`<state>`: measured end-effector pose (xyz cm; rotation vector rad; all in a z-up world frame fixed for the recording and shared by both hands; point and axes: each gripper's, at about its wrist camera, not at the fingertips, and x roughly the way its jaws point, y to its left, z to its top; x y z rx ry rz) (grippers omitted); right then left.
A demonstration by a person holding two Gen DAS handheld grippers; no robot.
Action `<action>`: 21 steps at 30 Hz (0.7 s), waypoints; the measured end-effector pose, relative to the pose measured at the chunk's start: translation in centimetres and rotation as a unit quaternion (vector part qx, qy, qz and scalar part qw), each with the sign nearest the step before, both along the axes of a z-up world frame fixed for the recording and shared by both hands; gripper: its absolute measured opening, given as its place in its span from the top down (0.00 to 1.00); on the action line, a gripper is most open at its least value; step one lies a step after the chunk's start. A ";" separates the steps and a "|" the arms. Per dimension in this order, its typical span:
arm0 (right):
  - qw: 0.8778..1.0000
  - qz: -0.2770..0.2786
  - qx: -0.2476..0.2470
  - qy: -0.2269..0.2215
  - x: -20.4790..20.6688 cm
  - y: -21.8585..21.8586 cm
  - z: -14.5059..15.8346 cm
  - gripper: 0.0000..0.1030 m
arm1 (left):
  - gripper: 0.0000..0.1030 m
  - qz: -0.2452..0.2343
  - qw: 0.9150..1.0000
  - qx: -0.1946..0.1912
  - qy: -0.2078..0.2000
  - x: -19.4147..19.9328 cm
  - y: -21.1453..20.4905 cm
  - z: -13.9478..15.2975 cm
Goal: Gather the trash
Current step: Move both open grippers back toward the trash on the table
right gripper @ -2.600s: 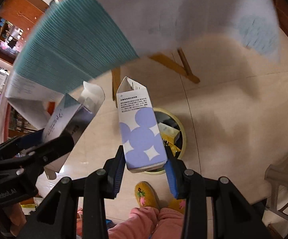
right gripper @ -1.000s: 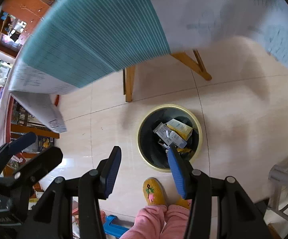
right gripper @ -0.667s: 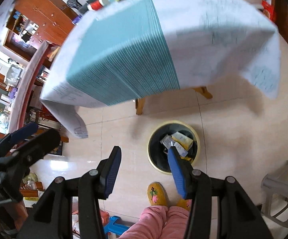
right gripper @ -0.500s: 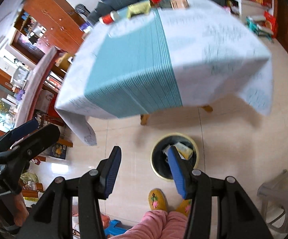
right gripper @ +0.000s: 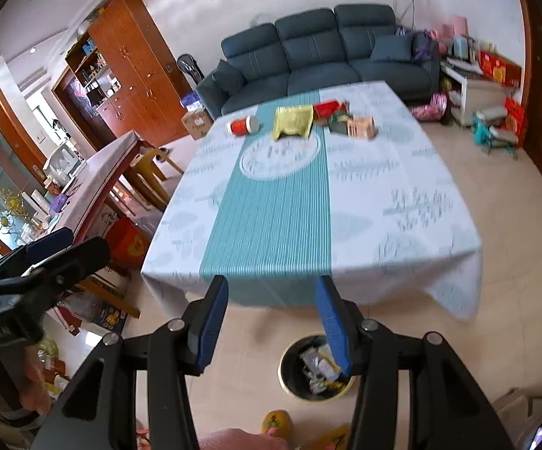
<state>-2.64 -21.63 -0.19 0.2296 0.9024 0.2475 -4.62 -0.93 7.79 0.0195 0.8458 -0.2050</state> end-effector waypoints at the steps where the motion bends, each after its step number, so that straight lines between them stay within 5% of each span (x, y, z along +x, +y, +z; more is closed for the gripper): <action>1: 1.000 0.001 -0.002 -0.002 0.4 0.1 0.5 0.52 | 0.03 0.002 1.000 -0.006 0.000 0.4 0.3 0.3; 6: 1.000 0.005 -0.010 -0.023 4.0 1.5 2.1 0.52 | 0.01 0.017 0.999 -0.043 0.003 4.9 3.7 0.9; 11: 0.999 0.001 -0.027 -0.031 10.1 4.0 2.4 0.45 | 0.01 0.019 0.999 -0.040 -0.003 12.0 7.7 0.1; 21: 0.997 -0.063 -0.037 0.012 28.2 9.2 -0.9 0.37 | 0.01 -0.036 0.998 -0.027 0.038 34.1 14.4 -3.5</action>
